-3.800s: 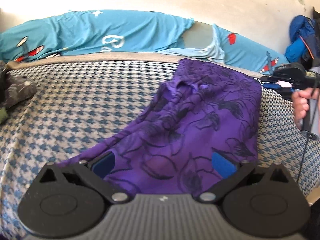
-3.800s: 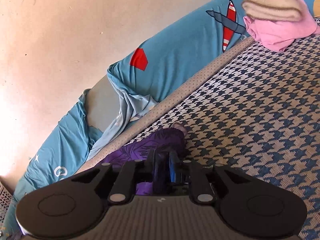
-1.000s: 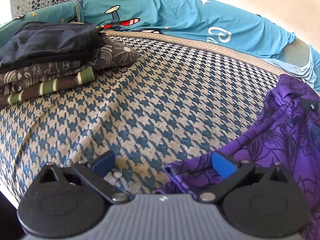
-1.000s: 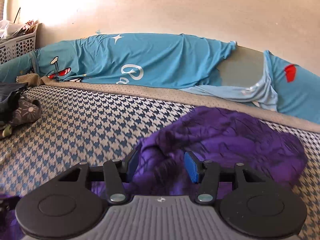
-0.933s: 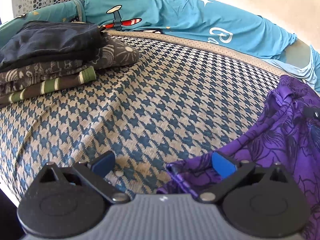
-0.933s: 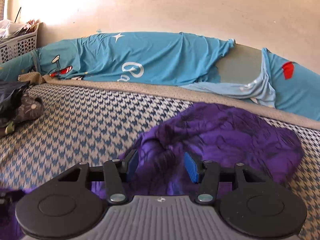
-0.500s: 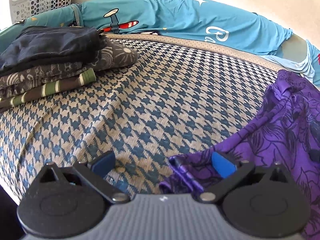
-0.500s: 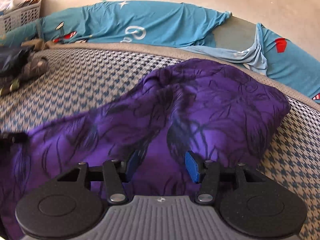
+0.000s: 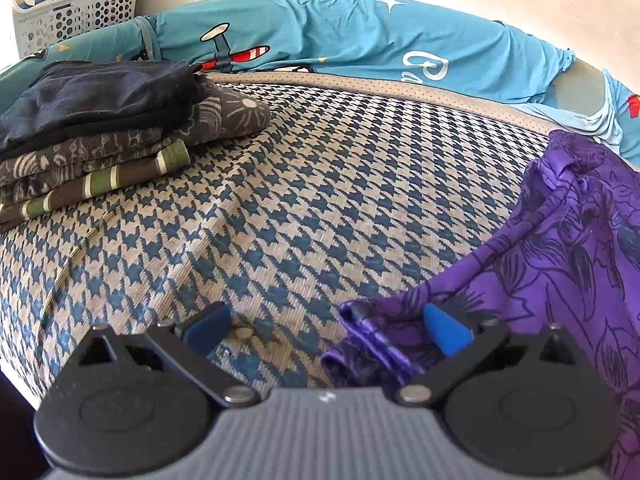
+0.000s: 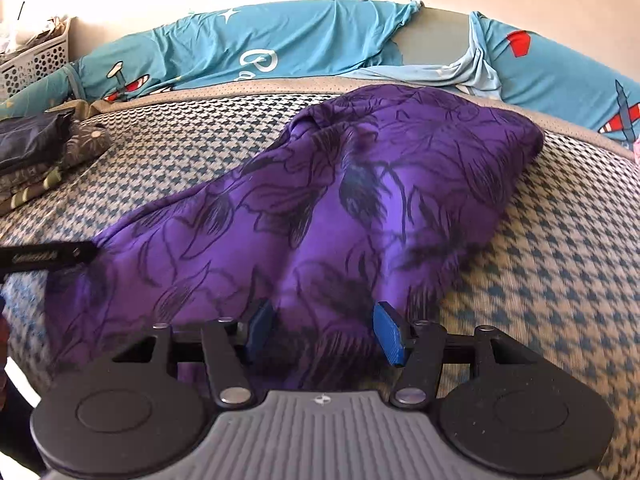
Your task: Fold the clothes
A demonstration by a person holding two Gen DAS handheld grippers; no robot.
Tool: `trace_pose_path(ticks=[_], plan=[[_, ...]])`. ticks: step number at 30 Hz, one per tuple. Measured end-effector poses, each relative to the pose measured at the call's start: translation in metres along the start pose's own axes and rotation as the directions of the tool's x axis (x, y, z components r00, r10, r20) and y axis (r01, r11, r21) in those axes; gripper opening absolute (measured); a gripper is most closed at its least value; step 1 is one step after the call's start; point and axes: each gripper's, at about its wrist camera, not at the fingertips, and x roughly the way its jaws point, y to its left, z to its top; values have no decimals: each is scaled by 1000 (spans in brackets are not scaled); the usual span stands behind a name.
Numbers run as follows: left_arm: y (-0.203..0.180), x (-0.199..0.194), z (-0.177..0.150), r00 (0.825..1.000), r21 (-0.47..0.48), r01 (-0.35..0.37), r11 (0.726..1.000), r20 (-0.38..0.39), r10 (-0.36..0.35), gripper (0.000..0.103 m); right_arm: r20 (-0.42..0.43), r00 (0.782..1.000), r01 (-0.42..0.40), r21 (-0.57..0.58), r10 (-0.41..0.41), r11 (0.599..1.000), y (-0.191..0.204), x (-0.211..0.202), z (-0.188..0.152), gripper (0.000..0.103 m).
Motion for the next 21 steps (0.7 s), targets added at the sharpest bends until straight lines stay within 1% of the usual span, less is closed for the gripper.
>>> trace_pose_path(ticks=[5,8,10,14,16,18,21], plan=[[1,-2,0,1000,3,5,1000,-3,-5,103,-10,1000,-6,-1,6,1000,7,-18,-17,56],[2,-3,-1,1000,4,9,1000,-8,-9,103,-31,999,-27,20,28,999,10,-26,-27,56],[2,-3,-2,1000,6,11,1000,-11,-11,103,-34,999,-34,14,34,999,14,-31,-33,56],[4,-6,-3,1000,-2,19,1000,-24,-19,103,-14,999,-31,-19,30,999,23,-43,-40,56],[5,-8,-3,999,-6,24,1000,-31,-24,103,10,999,-41,-25,42,999,25,-48,-41,56],[7,-10,-4,999,-9,30,1000,-39,-31,103,41,997,-60,-38,61,997,29,-55,-41,56],[8,-13,-6,997,-10,46,999,-56,-46,103,75,990,-113,-74,118,991,38,-63,-40,56]])
